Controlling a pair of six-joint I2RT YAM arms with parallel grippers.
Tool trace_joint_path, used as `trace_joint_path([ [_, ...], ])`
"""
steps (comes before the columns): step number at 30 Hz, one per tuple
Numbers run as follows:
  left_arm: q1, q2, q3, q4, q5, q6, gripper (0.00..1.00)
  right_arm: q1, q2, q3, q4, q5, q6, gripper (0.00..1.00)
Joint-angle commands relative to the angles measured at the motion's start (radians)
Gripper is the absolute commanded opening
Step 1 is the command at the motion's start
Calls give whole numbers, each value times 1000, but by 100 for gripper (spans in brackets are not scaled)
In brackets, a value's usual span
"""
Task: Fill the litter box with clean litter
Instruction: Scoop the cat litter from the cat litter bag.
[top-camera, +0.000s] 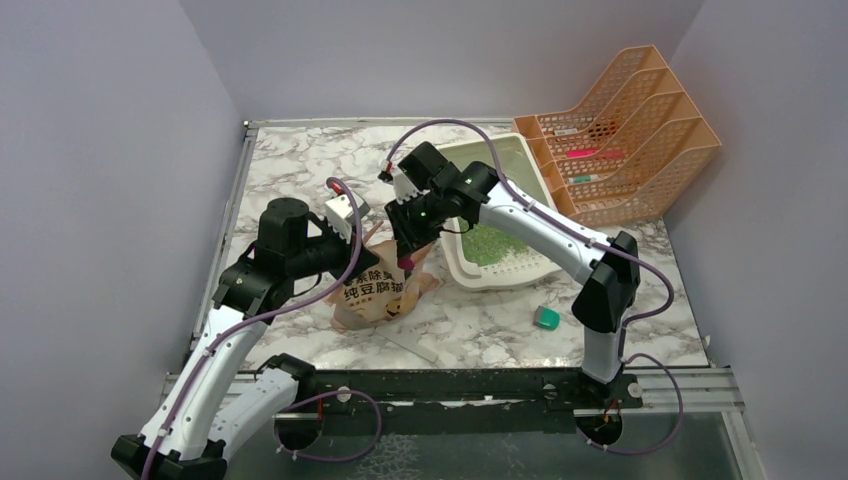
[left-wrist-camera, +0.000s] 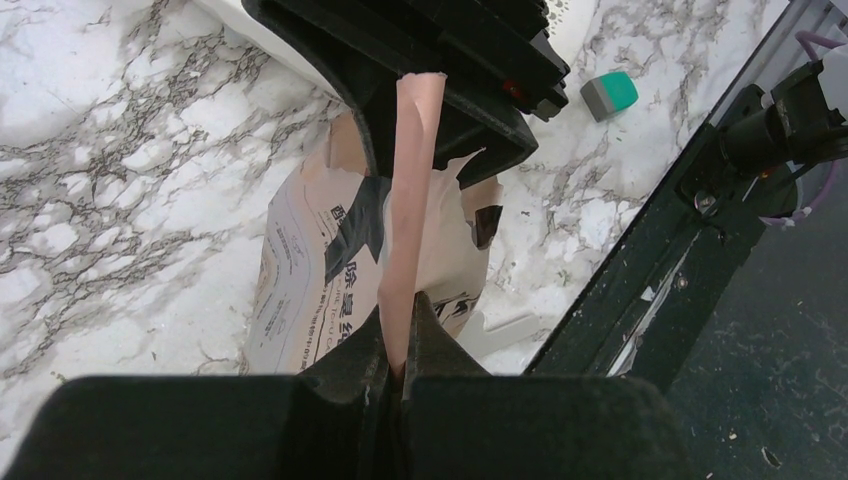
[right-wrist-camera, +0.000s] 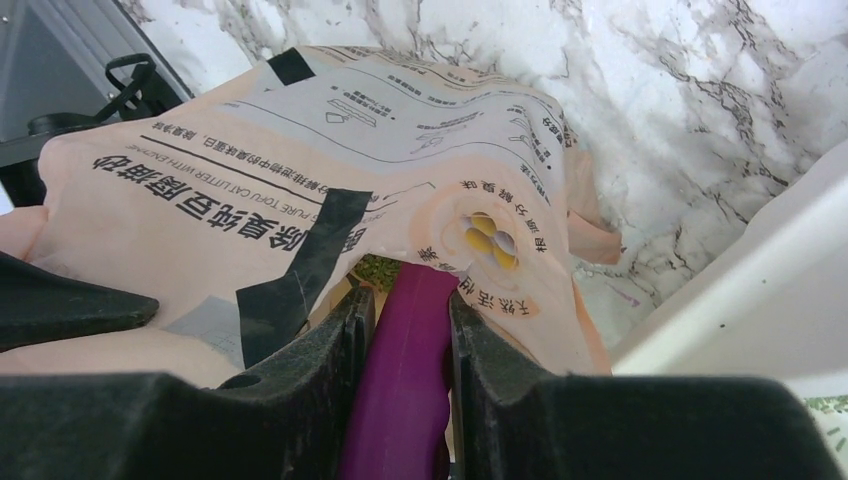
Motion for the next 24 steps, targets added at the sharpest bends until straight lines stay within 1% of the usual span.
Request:
trace_joint_path([
  [1,-2,5,21,74,47,-17,0,28,0,-43,128,-268,77,1],
  [6,-2,3,19,76,46,-18,0,-10,-34,-112,248,-380,147,1],
  [15,-2,-16,6,87,40,-17,0,-103,-107,-315,531,-621,323,1],
  [22,-2,-26,13,139,31,-14,0,-173,-159,-465,755,-725,479,1],
  [24,-2,-14,12,144,36,-18,0,-187,-166,-484,787,-741,498,1],
])
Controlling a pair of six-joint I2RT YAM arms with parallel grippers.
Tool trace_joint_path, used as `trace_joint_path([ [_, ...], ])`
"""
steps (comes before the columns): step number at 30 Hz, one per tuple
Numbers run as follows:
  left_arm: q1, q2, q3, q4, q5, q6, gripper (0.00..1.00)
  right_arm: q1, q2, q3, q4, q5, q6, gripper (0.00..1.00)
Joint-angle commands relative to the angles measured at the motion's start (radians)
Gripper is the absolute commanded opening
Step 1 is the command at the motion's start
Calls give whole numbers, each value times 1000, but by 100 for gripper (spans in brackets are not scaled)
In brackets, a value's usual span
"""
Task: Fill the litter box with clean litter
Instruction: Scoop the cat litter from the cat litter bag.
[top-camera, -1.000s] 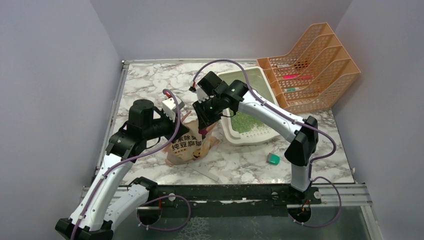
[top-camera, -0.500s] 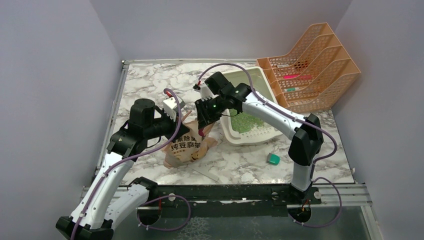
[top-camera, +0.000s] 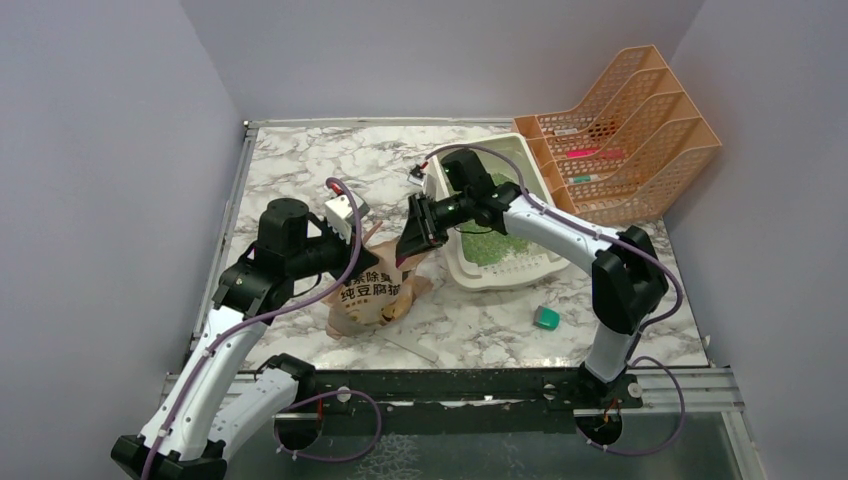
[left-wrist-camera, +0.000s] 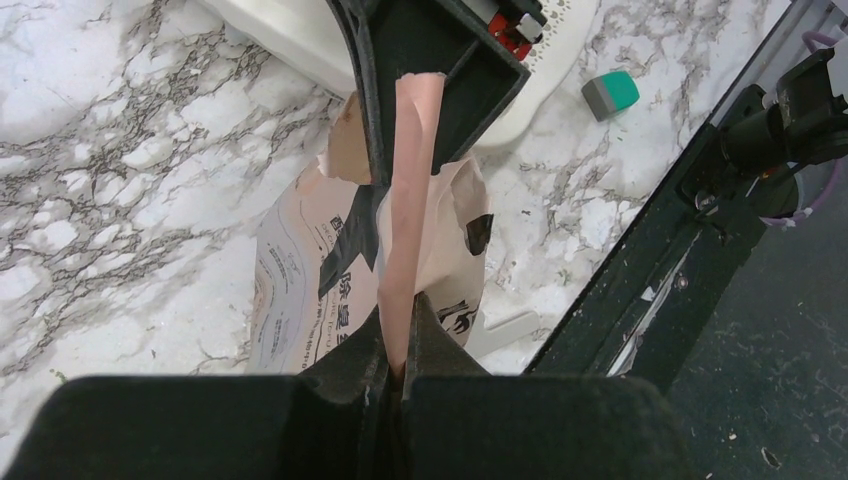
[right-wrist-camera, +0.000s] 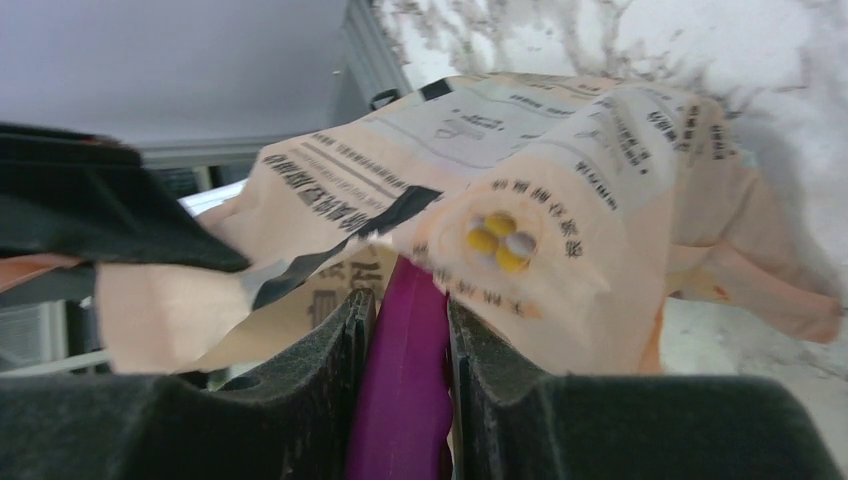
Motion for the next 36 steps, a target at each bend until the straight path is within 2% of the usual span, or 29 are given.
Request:
trace_joint_path([
  [1,-2,-9,15,143,42,-14,0,-15,-68,-23,162,-188,120,1],
  [5,-2,-1,15,152,48,-15,0,-16,-65,124,-196,68,-81,1],
  [8,-2,-1,18,164,48,-14,0,-16,-61,241,-391,271,-186,1],
  [12,-2,9,22,183,49,-13,0,8,-51,325,-515,401,-273,1],
  [14,-2,20,26,197,54,-9,0,55,-29,347,-554,495,-307,1],
  [16,-2,37,36,209,58,-4,0,101,9,356,-569,516,-318,1],
  [19,-2,61,58,211,62,6,0,130,69,345,-529,395,-291,1],
  [23,-2,65,58,211,60,2,0,133,60,234,-282,120,-175,1],
  [28,-2,45,22,210,51,-7,0,88,33,213,-185,24,-102,1],
  [32,-2,28,9,210,35,-7,0,26,-6,96,1,-138,34,1],
  [36,-2,18,7,211,30,-8,0,-2,-28,40,80,-193,88,1],
])
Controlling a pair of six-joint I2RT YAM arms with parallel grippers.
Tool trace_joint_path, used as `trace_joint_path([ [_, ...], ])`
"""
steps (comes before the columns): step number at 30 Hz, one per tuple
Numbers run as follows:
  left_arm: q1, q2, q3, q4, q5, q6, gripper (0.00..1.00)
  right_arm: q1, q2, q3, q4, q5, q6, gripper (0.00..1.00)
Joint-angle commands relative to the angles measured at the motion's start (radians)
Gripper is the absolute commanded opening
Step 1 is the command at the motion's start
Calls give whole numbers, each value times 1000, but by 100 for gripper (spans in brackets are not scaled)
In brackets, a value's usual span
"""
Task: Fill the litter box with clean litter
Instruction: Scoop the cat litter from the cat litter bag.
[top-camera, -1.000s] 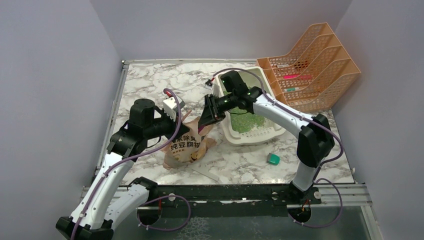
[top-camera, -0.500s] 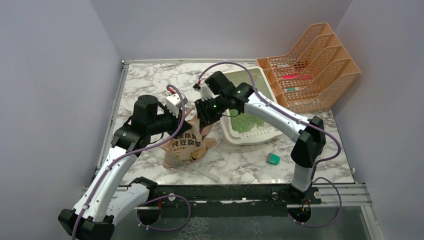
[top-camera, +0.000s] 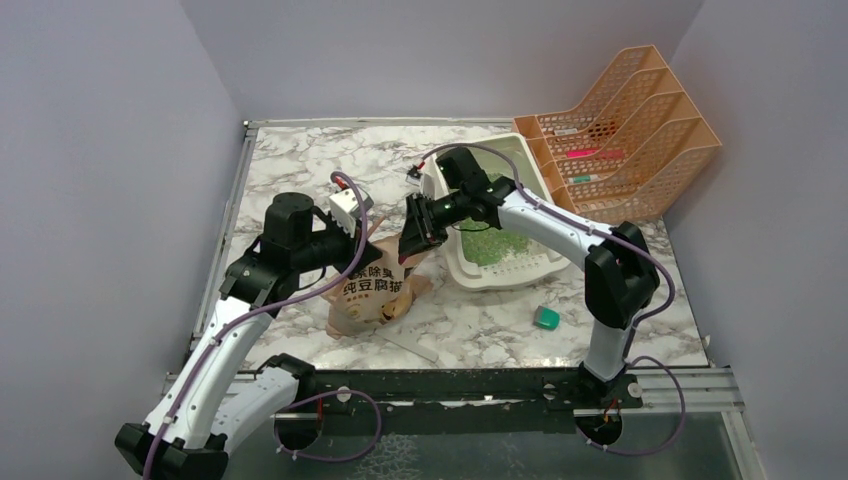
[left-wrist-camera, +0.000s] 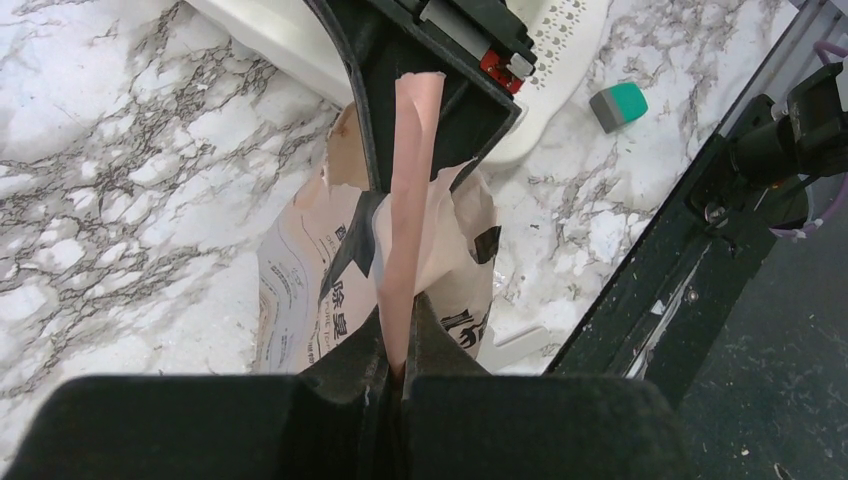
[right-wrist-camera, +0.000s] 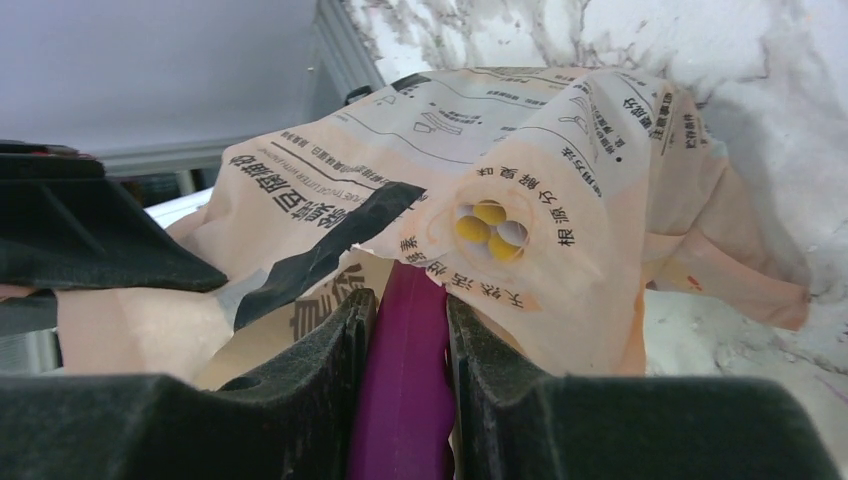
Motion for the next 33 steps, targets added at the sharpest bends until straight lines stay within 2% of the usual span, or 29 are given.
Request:
trace_joint_path([
  [1,-2,-32,10,151,31,-8,0,-14,-70,-35,183,-225,134,1],
  [3,-2,-33,9,151,31,-9,0,-29,-81,-58,217,-251,171,1],
  [7,-2,-42,-1,153,24,-2,0,-80,-119,-182,465,-335,351,1],
  [9,-2,-48,-4,154,22,2,0,-102,-135,-212,511,-351,387,1],
  [33,-2,-63,-15,156,40,-15,0,-281,-235,-269,334,-286,296,1],
])
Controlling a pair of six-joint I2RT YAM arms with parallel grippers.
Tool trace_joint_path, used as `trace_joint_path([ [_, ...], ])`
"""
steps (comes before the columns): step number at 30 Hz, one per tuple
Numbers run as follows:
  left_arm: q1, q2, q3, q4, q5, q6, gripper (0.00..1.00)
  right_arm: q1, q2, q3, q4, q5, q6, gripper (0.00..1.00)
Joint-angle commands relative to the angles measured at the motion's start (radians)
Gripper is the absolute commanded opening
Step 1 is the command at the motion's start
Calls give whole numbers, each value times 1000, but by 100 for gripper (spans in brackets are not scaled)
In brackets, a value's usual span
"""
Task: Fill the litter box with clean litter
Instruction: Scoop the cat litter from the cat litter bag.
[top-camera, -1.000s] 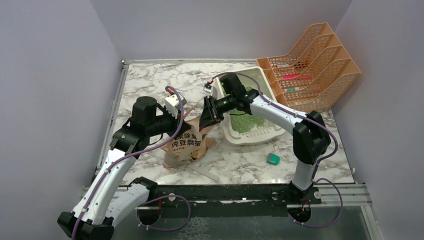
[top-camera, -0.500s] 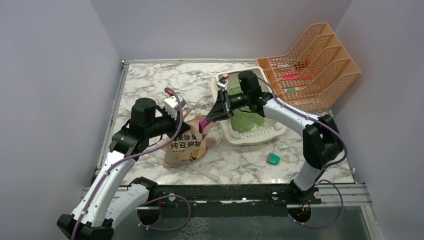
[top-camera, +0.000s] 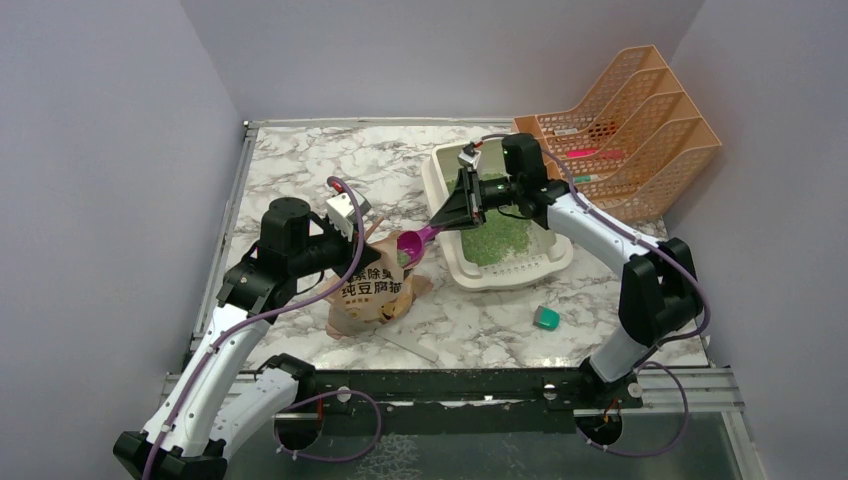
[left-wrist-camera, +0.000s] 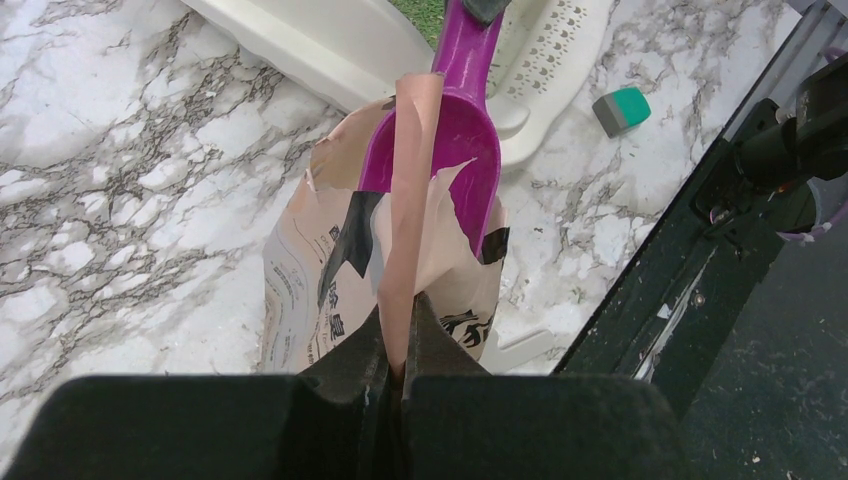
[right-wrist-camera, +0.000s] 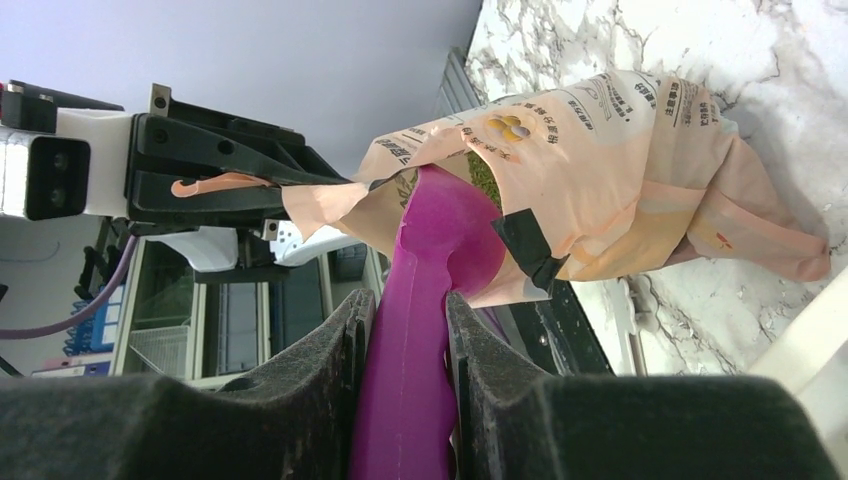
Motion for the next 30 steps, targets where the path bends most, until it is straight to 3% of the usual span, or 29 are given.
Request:
trace_joint_path([
  [1,-2,-21,11,140,46,-16,0,-29,-50,-13,-2,-16,6,1],
  [12,-3,-36,6,140,42,-15,0,-70,-81,-59,42,-26,62,1],
  [18,-2,-44,7,140,41,-15,0,-86,-93,-136,211,-82,183,1],
  [22,-2,-37,7,140,41,-16,0,-36,-78,-212,416,-76,317,1],
  [26,-2,-38,16,140,44,-15,0,-54,-79,-189,327,-52,251,1],
  [30,-2,-57,13,133,33,-35,0,-122,-116,-138,130,-19,129,1],
])
